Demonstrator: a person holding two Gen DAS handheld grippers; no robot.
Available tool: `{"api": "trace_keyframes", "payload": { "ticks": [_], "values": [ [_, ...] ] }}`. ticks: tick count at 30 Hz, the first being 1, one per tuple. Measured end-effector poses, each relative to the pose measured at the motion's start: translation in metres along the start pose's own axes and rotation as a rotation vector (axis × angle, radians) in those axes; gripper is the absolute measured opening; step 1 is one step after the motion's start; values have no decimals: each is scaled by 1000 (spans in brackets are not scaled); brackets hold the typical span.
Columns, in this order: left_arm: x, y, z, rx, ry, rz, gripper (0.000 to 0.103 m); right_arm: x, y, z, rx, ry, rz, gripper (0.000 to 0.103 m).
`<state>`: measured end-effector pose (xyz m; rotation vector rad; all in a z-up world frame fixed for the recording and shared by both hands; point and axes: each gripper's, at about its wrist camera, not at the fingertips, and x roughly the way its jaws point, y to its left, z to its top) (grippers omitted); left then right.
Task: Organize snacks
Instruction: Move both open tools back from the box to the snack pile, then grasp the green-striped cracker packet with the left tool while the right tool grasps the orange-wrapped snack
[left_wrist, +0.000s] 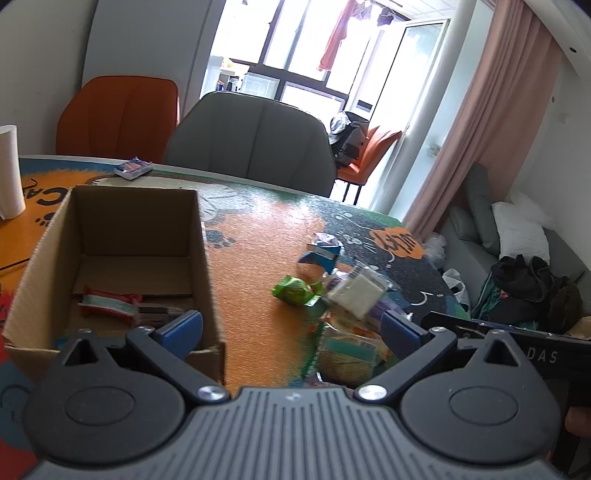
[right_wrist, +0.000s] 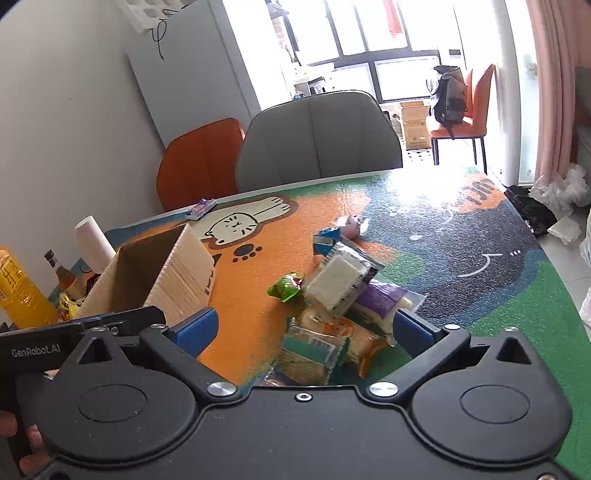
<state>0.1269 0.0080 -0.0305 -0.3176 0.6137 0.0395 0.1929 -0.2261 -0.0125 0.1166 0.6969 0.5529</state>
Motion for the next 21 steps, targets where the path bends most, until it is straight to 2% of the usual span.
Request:
{"api": "trace_keyframes", "payload": {
  "ticks": [8, 21],
  "values": [
    [5, -14, -8, 1, -1, -30, 99, -9, -16, -5, 18, -5, -6, 101],
    [22, -34, -22, 22, 37, -69, 87, -8, -43, -14, 59, 12, -12, 93]
  ]
}}
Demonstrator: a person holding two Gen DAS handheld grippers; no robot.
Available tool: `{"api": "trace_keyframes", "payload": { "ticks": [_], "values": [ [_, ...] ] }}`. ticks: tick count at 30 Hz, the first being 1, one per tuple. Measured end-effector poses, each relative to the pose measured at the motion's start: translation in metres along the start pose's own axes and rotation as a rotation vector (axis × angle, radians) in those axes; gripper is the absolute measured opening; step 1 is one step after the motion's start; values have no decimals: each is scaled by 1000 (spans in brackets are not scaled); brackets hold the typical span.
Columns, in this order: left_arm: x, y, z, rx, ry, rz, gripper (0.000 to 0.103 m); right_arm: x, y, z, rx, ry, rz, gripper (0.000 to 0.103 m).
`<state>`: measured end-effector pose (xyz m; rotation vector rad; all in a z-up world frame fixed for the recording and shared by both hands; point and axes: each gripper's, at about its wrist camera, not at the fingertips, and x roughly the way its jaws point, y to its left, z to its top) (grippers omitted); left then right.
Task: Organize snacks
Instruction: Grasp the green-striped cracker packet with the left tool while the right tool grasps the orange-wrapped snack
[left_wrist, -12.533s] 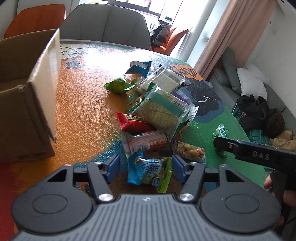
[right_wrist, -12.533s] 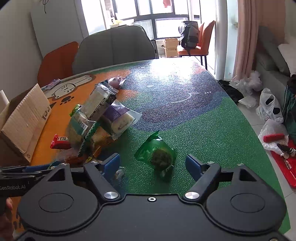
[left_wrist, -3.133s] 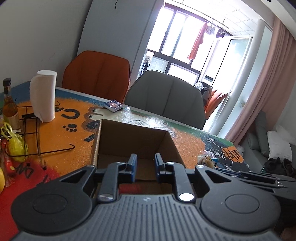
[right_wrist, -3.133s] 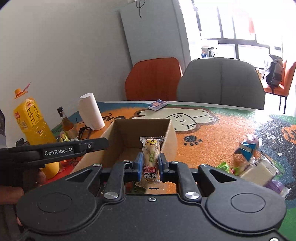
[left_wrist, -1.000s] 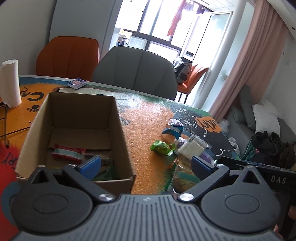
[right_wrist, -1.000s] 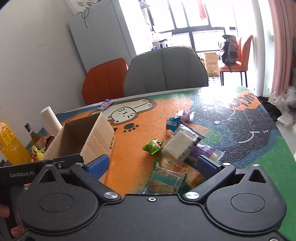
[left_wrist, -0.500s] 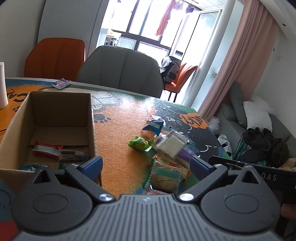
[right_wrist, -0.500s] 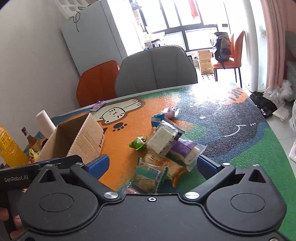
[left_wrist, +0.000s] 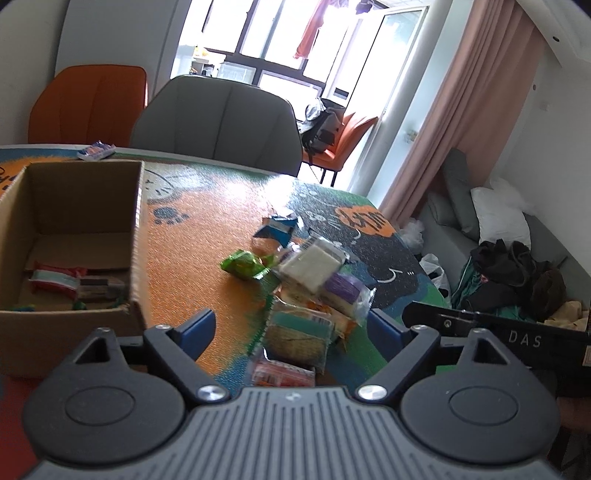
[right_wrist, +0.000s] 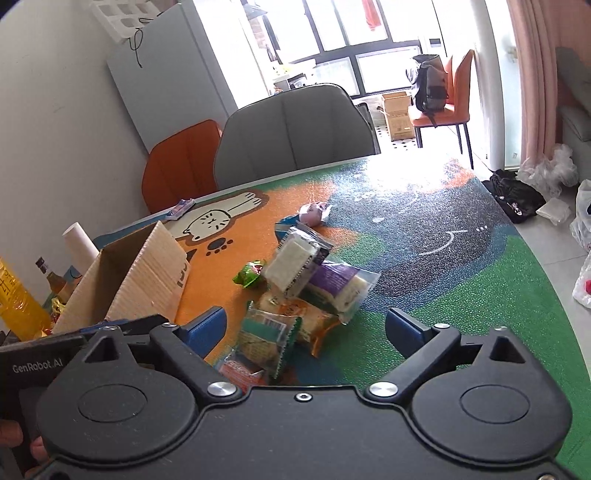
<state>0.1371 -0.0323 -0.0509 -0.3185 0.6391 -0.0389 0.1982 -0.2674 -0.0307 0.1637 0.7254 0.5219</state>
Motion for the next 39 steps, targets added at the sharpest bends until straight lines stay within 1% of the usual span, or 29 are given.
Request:
{"api": "trace_keyframes", "payload": {
  "ticks": [7, 9, 13, 18, 22, 26, 31, 32, 33, 34, 37, 39],
  "values": [
    [20, -1, -7, -5, 36, -14, 81, 8, -10, -2, 13, 19, 4, 83],
    [28, -2, -8, -5, 47, -11, 77, 12, -12, -3, 17, 30, 8, 78],
    [47, -2, -11, -1, 75, -9, 74, 20, -20, -5, 32, 49, 15, 73],
    [68, -2, -12, 1, 102, -2, 74, 30, -29, -4, 49, 65, 23, 68],
    [83, -1, -14, 11, 121, 19, 74, 39, -34, -3, 59, 78, 25, 68],
    [98, 1, -17, 9, 154, 17, 76, 48, -36, -2, 63, 93, 31, 67],
    [106, 1, -18, 29, 142, 9, 77, 59, -36, -1, 69, 110, 42, 64],
    [107, 0, -18, 35, 142, 8, 76, 60, -35, -1, 69, 112, 46, 61],
    [107, 0, -17, 40, 141, 0, 71, 61, -35, 0, 68, 112, 52, 60],
    [107, 0, -17, 39, 142, -8, 64, 62, -33, 0, 65, 112, 59, 59],
    [107, 2, -14, 21, 146, -16, 52, 65, -29, 1, 54, 110, 75, 54],
    [103, 4, -13, 16, 135, -4, 50, 67, -27, 3, 50, 108, 87, 49]
  ]
}}
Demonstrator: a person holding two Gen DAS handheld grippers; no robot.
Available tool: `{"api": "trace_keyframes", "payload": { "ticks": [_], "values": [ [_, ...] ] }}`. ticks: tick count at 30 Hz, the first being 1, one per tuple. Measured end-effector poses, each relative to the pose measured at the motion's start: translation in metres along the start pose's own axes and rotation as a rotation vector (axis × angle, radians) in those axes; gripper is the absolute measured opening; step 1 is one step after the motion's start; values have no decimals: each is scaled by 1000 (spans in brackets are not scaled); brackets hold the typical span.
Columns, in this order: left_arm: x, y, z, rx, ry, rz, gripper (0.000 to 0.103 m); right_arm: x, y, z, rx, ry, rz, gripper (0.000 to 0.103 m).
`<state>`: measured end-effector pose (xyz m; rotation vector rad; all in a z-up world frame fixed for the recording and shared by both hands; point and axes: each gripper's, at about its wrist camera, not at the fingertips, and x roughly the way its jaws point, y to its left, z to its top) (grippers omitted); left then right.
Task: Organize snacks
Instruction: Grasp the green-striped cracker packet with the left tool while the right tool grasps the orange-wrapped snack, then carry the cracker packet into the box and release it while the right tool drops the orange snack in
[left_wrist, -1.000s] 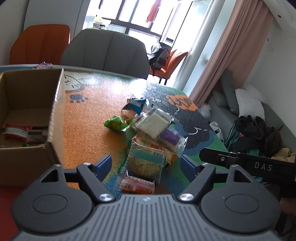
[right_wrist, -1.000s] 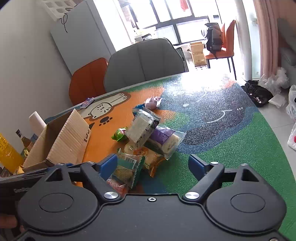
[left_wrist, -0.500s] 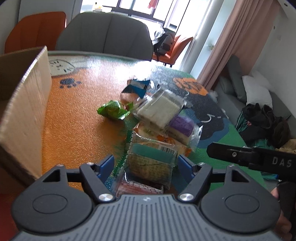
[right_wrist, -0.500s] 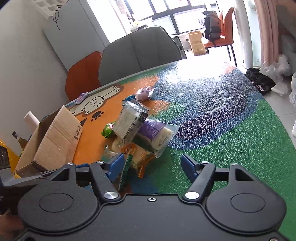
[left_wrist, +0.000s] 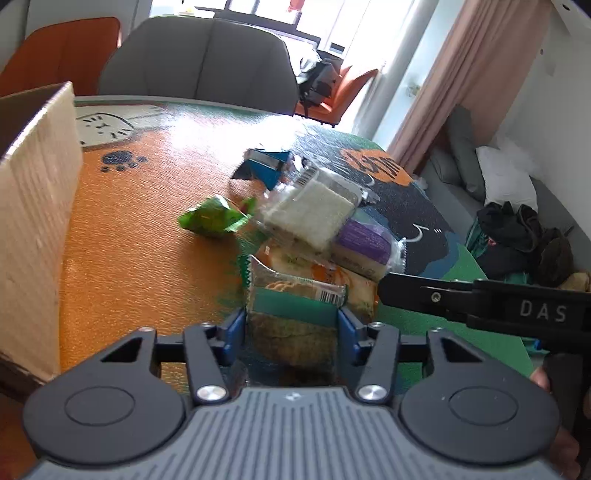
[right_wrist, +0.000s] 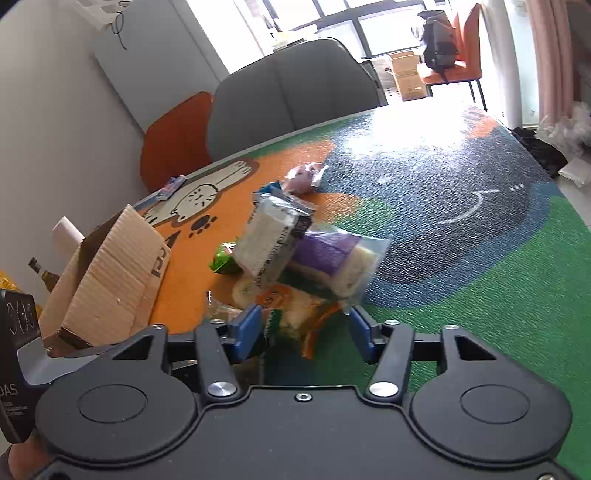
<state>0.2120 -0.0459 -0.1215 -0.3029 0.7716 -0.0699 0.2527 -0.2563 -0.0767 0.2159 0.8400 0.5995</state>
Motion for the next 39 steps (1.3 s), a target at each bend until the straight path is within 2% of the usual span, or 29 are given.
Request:
{"api": "trace_keyframes", "payload": {
  "ticks": [8, 14, 22, 29, 31, 35, 39],
  "values": [
    [-21, 7, 7, -8, -49, 25, 49, 14, 11, 8, -29, -6, 21, 49],
    [-19, 14, 9, -11, -38, 50, 50, 28, 16, 17, -42, -15, 54, 49],
    [-15, 24, 5, -24, -18, 69, 50, 44, 16, 7, -53, 82, 13, 50],
    [-20, 26, 2, -31, -23, 77, 50, 31, 26, -6, -136, 103, -1, 50],
    [-23, 26, 2, -31, -27, 79, 50, 29, 28, -11, -167, 115, -2, 49],
    [-27, 25, 0, -30, -35, 75, 50, 24, 35, -19, -220, 121, -8, 33],
    [-32, 22, -1, -27, -42, 68, 50, 18, 34, -24, -214, 111, -32, 31]
  ]
}}
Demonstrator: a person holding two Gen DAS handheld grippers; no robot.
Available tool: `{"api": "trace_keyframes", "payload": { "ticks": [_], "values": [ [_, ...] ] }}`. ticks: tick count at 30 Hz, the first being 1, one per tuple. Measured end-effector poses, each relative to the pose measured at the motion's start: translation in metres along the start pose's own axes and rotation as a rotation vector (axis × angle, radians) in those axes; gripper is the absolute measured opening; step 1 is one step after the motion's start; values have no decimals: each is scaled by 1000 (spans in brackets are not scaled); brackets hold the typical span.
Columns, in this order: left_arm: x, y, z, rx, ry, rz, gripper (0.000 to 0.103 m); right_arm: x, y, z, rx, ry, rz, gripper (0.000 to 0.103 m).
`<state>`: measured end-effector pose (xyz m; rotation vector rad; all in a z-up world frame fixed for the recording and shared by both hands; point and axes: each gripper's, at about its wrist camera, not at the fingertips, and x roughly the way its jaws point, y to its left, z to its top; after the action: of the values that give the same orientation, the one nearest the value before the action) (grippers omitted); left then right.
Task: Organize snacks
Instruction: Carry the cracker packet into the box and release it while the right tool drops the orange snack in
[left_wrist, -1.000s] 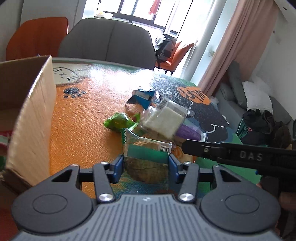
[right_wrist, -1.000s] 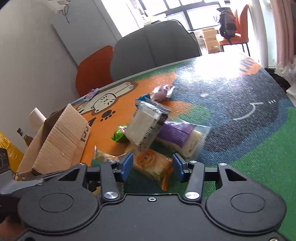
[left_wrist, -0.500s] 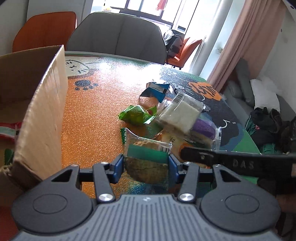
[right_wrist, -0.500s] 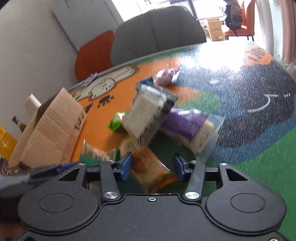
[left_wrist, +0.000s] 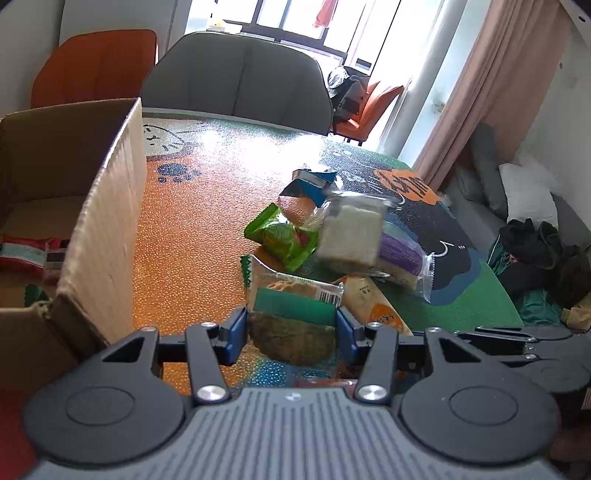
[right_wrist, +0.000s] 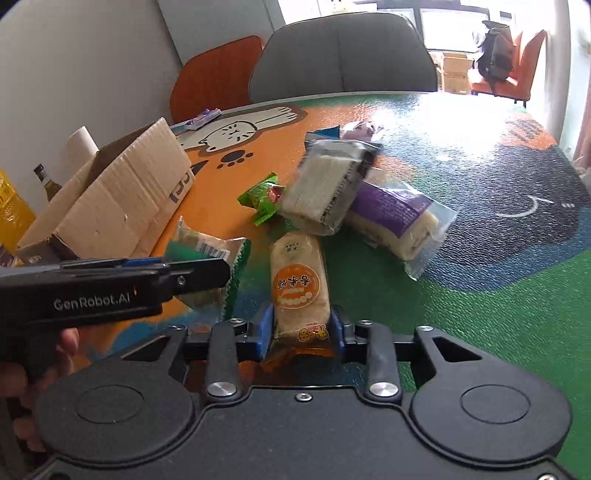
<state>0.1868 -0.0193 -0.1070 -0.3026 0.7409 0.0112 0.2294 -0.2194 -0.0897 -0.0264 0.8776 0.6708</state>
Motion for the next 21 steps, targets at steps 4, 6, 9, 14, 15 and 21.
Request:
{"api": "trace_keyframes", "payload": {
  "ticks": [4, 6, 9, 14, 15, 21],
  "values": [
    [-7, -3, 0, 5, -11, -11, 50, -12, -6, -2, 42, -38, -17, 30],
    [-11, -4, 1, 5, -19, -16, 50, -18, -8, -1, 54, -58, -21, 30],
    [-18, -6, 3, 7, -36, -26, 50, -28, -8, 2, 56, -86, -27, 30],
    [-32, -7, 8, 11, -67, -34, 50, -44, -7, 8, 56, -128, -16, 30],
    [-34, -6, 10, 13, -70, -32, 50, -46, -5, 10, 53, -134, -11, 30],
    [-52, -6, 21, 38, -109, -26, 50, -51, 14, 26, 21, -158, 20, 30]
  ]
}}
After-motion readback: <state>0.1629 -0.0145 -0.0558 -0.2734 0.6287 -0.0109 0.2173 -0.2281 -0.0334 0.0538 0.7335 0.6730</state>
